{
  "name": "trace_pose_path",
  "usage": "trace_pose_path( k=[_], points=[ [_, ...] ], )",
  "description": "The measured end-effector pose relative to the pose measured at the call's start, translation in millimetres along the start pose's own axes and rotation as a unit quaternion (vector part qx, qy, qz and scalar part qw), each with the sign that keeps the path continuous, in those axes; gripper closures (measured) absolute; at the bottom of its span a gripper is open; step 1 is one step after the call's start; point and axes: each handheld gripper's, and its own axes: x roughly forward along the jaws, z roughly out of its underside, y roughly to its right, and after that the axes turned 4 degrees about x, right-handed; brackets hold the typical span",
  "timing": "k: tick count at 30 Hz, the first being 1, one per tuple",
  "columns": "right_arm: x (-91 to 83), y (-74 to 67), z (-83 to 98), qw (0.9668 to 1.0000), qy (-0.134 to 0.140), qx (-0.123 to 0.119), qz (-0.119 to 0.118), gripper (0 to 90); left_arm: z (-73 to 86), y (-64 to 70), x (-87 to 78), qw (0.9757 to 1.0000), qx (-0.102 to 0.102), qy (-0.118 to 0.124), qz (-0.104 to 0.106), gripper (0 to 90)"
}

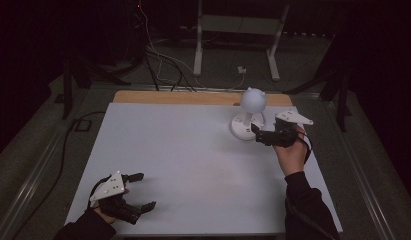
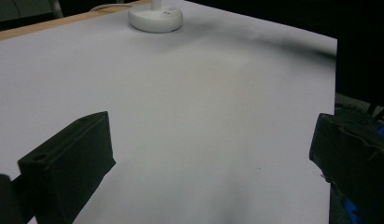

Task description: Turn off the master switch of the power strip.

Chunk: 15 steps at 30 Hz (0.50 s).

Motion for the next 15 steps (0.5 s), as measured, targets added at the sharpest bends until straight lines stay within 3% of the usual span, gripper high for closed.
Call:
trace_pose_path(
  k=[15],
  points=[
    [24.2, 16.9, 0.4, 0.9997, -0.011, 0.014, 0.015, 1.5, 0.1, -0.2, 0.0, 1.0, -0.001, 0.001, 0.001, 0.3]
  ],
)
